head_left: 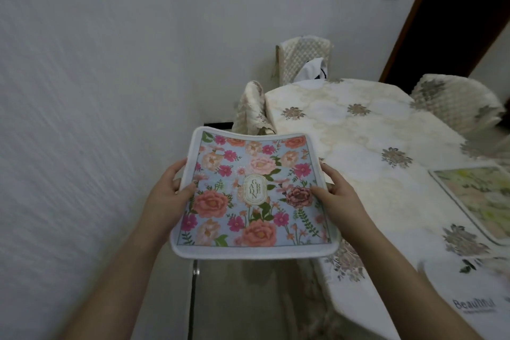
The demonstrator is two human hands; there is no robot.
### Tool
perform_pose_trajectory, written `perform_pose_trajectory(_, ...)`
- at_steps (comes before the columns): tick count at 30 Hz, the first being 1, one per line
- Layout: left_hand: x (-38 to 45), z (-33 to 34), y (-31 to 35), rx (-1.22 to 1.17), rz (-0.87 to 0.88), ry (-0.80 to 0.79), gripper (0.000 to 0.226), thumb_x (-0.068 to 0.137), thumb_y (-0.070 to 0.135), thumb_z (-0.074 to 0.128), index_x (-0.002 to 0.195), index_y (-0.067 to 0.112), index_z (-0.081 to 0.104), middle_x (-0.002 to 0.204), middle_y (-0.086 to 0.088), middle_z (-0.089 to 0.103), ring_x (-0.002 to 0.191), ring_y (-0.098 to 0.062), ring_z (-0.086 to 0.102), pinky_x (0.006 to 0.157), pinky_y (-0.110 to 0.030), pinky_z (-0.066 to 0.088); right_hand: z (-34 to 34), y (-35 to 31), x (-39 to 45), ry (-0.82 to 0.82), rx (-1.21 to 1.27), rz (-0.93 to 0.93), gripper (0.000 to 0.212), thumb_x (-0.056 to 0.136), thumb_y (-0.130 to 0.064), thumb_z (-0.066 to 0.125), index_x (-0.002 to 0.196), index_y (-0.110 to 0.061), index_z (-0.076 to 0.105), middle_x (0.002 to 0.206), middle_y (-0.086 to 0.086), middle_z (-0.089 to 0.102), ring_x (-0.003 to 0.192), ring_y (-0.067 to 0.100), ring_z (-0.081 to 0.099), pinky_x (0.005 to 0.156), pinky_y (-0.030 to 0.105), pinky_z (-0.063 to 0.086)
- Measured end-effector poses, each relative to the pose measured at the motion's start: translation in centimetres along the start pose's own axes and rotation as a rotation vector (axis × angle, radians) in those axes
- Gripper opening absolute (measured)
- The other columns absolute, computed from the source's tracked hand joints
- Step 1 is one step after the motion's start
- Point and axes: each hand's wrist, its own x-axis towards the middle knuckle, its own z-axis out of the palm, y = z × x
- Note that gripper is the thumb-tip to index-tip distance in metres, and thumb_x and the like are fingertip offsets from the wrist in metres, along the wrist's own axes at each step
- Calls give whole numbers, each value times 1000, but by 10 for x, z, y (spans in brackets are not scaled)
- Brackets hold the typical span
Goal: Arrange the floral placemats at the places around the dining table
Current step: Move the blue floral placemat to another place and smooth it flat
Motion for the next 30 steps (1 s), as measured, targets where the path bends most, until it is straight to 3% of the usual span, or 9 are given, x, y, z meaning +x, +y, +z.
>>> perform_pose_trajectory(3,26,9,7,1,25,-73,49,96,18,65,136,42,49,99,0,77,80,-23,77,66,-47,63,-6,-1,3,68,19,8,53,96,-22,62,141,-41,41,90,-5,77,77,24,76,59,37,62)
perform_pose_trajectory(9,75,31,14,-91,-7,-176,51,95,17,67,139,38,49,95,-1,78,78,-29,77,56,-41,62,-20,1,20,157,92,38,50,96,-24,63,139,-38,43,92,4,77,80,28,76,69,48,62)
perform_pose_trajectory(14,118,59,24,-92,-18,-270,52,95,14,65,138,38,48,98,-7,78,82,-34,76,63,-48,62,-34,4,48,216,132,29,48,96,-25,62,138,-39,44,92,5,78,80,29,76,70,48,62)
perform_pose_trajectory(20,171,101,48,-116,9,-336,47,90,20,71,123,50,55,97,-4,78,78,-31,77,54,-38,61,-63,8,87,272,214,25,47,95,-28,63,132,-48,45,96,5,77,82,31,76,67,48,62)
perform_pose_trajectory(26,226,147,59,-34,41,-430,54,95,17,66,136,47,49,104,-7,77,84,-34,76,65,-50,62,-89,13,120,361,261,58,44,96,-23,62,132,-44,47,95,7,77,82,32,76,68,49,62)
perform_pose_trajectory(30,254,179,73,-59,51,-519,50,95,16,65,128,52,54,105,-9,76,88,-37,75,68,-53,62,-105,11,128,433,291,64,43,97,-23,61,131,-45,47,93,7,77,81,31,76,64,45,62)
